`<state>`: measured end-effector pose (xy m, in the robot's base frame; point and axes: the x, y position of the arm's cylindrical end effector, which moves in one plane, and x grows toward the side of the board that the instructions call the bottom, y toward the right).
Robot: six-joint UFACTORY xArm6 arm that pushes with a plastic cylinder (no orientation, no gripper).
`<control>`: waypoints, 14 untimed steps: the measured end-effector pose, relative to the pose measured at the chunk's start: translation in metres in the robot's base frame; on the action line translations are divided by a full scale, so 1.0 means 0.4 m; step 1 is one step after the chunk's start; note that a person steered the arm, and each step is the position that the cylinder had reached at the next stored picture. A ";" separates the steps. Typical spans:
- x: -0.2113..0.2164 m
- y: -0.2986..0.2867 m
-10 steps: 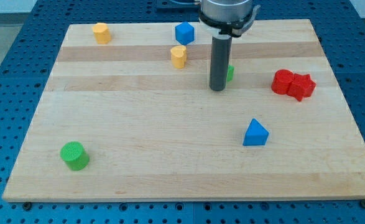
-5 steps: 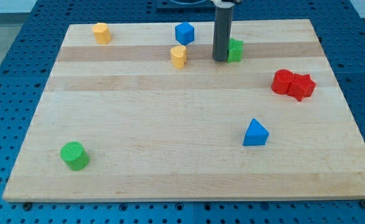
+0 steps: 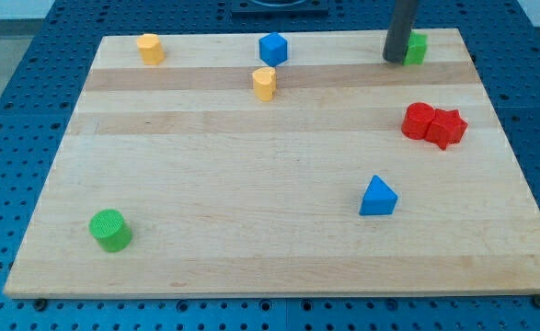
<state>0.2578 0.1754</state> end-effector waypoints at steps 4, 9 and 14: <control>0.244 -0.171; 0.752 -0.719; 0.811 -0.930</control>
